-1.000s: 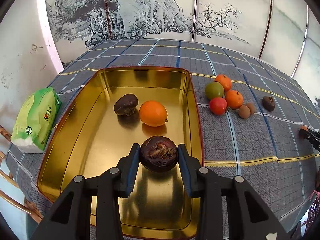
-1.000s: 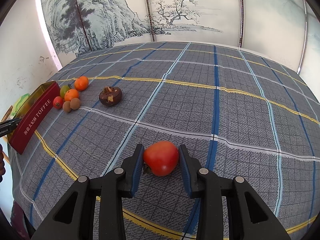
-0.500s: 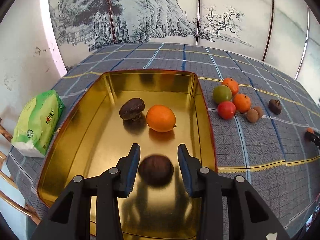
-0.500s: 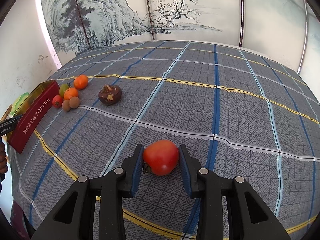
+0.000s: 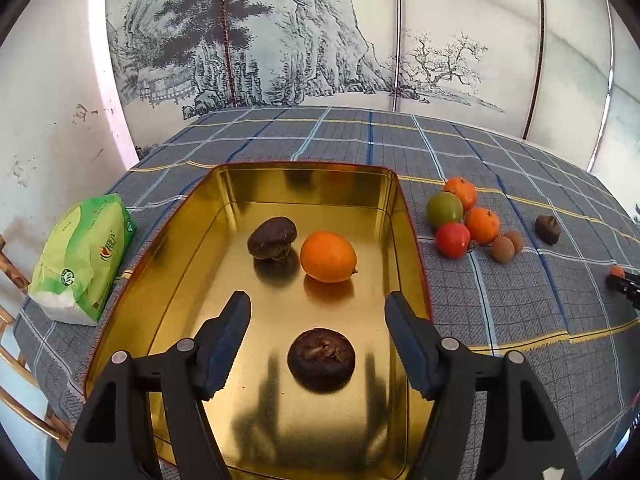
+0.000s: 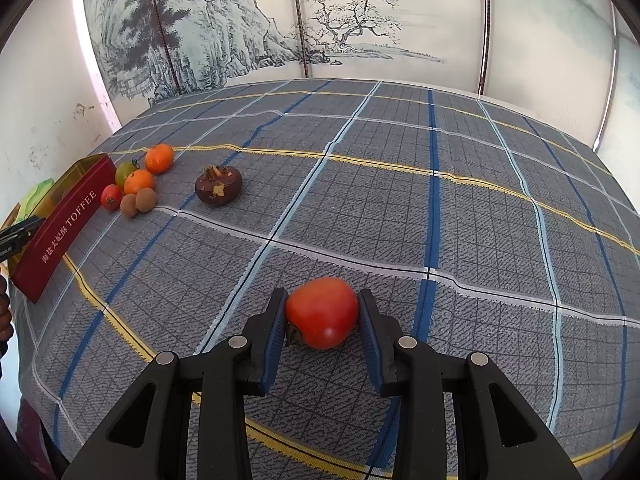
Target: Organize fruits
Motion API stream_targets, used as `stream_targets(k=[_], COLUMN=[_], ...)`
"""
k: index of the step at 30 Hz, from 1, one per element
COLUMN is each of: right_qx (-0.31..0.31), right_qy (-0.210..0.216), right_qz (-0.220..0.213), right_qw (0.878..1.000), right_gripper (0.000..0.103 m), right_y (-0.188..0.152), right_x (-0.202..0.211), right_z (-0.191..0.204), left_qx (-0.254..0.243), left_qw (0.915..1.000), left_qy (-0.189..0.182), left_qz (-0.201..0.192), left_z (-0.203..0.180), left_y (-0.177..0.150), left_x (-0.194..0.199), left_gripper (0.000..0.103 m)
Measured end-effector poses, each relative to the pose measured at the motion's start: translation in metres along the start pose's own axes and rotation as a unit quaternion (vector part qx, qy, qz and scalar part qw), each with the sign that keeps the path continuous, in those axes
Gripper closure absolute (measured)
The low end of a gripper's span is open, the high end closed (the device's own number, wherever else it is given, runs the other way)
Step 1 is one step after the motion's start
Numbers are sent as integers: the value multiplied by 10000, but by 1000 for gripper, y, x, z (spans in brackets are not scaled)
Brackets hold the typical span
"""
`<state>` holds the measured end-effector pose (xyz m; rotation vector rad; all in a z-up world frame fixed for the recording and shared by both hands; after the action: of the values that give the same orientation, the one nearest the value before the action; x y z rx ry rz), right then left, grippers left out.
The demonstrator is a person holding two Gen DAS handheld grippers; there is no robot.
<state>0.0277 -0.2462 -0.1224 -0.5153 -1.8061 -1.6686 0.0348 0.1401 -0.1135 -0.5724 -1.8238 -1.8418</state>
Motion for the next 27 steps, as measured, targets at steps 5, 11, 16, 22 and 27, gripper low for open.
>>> stream_targets(k=[5,11,16,22,27], right_qx=[167,64,-39,-91,-54], right_qy=[-76,-142,-163,-88,69], right_qz=[45,54,26,13,-93], right_qw=[9998,9999,9999,9999,9999], right_gripper=[67,67,67,67,67], right_y=[-1,-4,-8,-9,-4], right_x=[1,7,15,22,34], right_z=[2,7,10,22,41], left_qx=[60,179,291,115,29], left_qw=[9999,9997,9992,9997,9994], left_qy=[56,71,1,-99,-279], left_qz=[-58,-168,-270,-194,-211], left_z=[6,16,20,15,9], left_y=[3,6,8,8,8], left_x=[6,15,20,30,42], left_gripper=[37,33,32,39,40])
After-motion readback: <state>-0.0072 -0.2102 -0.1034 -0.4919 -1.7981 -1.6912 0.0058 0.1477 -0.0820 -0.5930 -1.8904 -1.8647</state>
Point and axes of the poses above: each gripper's, at about its wrist camera, not at the fingertips, and x roughly against the way its jaws point, z to its left, y to its top, the point moved 6 cm from there along -x, roughly the way its jaws point, and after that the axes turned 5 degrees about -z, right-handed, at the moved point
